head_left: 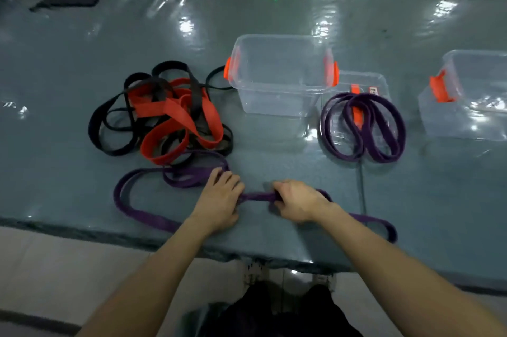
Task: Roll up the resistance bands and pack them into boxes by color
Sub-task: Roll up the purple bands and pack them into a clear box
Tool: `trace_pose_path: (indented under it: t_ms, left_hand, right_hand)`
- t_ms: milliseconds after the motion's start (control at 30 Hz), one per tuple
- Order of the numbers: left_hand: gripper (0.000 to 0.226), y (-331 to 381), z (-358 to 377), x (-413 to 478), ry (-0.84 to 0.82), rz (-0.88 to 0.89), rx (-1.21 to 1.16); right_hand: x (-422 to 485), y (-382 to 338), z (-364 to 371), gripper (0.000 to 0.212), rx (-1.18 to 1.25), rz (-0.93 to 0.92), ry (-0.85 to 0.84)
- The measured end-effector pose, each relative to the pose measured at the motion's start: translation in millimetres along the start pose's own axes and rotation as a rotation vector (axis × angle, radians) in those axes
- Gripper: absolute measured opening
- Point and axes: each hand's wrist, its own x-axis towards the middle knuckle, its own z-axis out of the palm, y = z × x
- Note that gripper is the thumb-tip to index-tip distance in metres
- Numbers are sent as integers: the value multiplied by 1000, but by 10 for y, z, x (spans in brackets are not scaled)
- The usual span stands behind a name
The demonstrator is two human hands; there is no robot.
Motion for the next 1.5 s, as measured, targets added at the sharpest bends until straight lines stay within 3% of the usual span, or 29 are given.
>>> trace_pose_path:
  t_ms: [133,267,300,400,500,567,633,733,867,967,1033,1100,1200,1267,1333,1367,1433,1467,1500]
  left_hand:
    - [25,-348,-421,-34,143,-75,-89]
    - [30,-1011,-1459,-223,618,-219,-501]
    - [30,-1160,-1751,-272,658,-232,-572]
    - [32,-1477,-2482,-374,452,-170,-703]
    - [28,-1784,-3017,-514,622,-160,-1014]
    - [28,-1883,-3301,-617,651,-112,-1118]
    - [20,-1929,-3507,-694,673,-117,-1071]
    - [19,-2038,-3774,-788,898,-222,-886]
    - [30,-2067,-3983,-914,833,-191,-648]
    - [32,-2127,-4053,-939,851,-185,-494]
    - [27,-2175,-4100,-951,845,-170,-351]
    - [22,-2227,-4158,-963,905,-163,-295]
    - [16,-2308,-4165,-959,774,-228,-338]
    - [20,-2313,-4121,-956,613,-277,-379]
    - [28,-2272,-4147,-948,672,-282,-344]
    - [30,-2216,-4184,-929,713,-252,-356]
    - [45,-2043,-4271,-858,640,-130,-434]
    - [53,-1936,-4307,-807,567,-72,-447]
    - [58,-1858,-4332,-748,507,-34,-435]
  right_hand:
    - [-109,-219,-669,23,88,56,160]
    - [-192,-614,-1633,14,159,-11,486]
    - [-203,-733,-1864,11,162,-37,511]
    - [-247,-1066,-2456,19,78,-121,469]
    - [-218,-1266,-2922,30,306,-223,560]
    - [-177,-1363,-3155,31,436,-299,566]
    - [-128,-1477,-3325,31,453,-349,544]
    - [-15,-1565,-3411,35,516,-409,636]
    - [56,-1607,-3277,31,284,-343,420]
    - [69,-1565,-3224,35,555,-377,602]
    - [44,-1525,-3151,39,475,-320,520]
    - [81,-1453,-3034,28,332,-246,407]
    - [135,-1389,-3022,18,536,-266,752]
    - [152,-1339,-3044,24,508,-207,818]
    - [119,-1336,-3030,40,253,-103,572]
    - [89,-1392,-3016,59,193,-80,450]
    - [54,-1626,-3030,114,337,-172,377]
    - [66,-1792,-3058,127,457,-258,411]
    - [98,-1970,-3087,124,548,-357,435]
